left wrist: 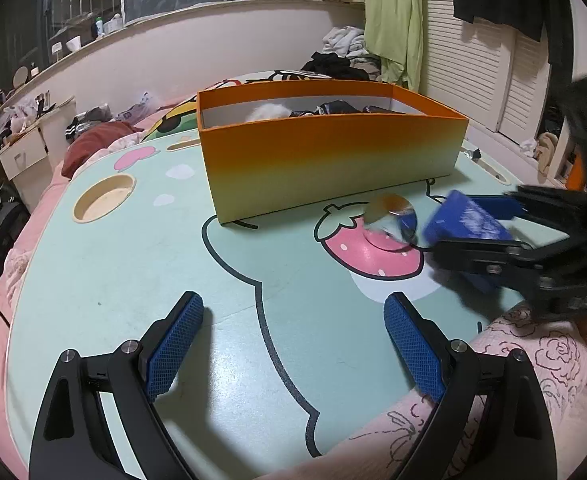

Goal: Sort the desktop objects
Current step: 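Grasp the blue tin with the right tool while the left tool grasps the silver cone, then lower the tin and cone into the orange box and release both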

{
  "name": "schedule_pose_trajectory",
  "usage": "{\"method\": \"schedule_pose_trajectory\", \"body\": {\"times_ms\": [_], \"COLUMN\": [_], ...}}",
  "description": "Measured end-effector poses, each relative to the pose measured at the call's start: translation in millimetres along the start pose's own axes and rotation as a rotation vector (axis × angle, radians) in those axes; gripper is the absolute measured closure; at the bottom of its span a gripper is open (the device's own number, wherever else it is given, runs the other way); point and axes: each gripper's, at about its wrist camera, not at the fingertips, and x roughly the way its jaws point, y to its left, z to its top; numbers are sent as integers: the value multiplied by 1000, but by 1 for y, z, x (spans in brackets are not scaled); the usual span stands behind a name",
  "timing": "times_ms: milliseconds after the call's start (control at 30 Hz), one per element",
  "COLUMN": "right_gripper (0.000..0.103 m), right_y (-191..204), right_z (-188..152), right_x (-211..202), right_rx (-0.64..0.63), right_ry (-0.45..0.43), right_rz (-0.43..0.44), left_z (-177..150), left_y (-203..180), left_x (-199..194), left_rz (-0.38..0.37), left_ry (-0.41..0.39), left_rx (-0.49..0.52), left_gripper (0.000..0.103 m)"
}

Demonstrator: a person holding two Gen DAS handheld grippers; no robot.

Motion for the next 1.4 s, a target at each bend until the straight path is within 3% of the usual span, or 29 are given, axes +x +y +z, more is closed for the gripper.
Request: {"method": "schedule_pose_trajectory", "body": {"times_ms": [100,200,367,433,500,533,600,733,933,1000,1100,1233,1267,1333,1367,1400], "right_gripper": [36,36,36,36,36,36,36,36,36,36,36,35,34,23,18,17], "right_y": [-9,-21,-30,-35,-41,-44,-44,-44,-37,-36,-35,-43,-45,-52,-56,-55], "right_z": [-9,-14,-18,-21,-22,-21,-21,-21,-5,15,60,105,112,116,112,107], "right_x": [-15,-21,-34,-41,-42,-41,-40,-43,-48,-52,-48,-23,-12,17,31,40], "right_rx": [93,190,284,321,354,362,364,349,308,310,285,277,273,268,271,242], "right_ry": [-99,-158,-244,-274,-276,-270,-260,-264,-288,-320,-341,-325,-302,-208,-161,-146], "right_rz": [4,-5,-25,-31,-14,-10,-7,-9,-28,-1,-57,-128,-156,-226,-274,-308], "left_z": [6,24,50,58,65,68,68,59,55,69,100,135,139,135,130,123], "left_y": [-4,-14,-50,-57,-60,-63,-64,-49,-22,-19,-13,7,13,24,30,34], "left_x": [-4,-5,15,27,37,45,55,29,-9,-18,-26,-9,2,27,35,45], "left_rz": [0,-51,-65,-86,-119,-152,-158,-200,-180,-198,-204,-121,-85,-22,-2,-22], "left_ry": [-11,-18,4,44,81,123,170,84,-33,-64,-118,-158,-158,-99,-70,-65], "left_rx": [17,19,155,166,164,175,175,110,34,10,-17,-111,-137,-168,-183,-186], "left_gripper": [11,11,12,32,36,44,75,75,75,74,75,74,71,25,16,15]}}
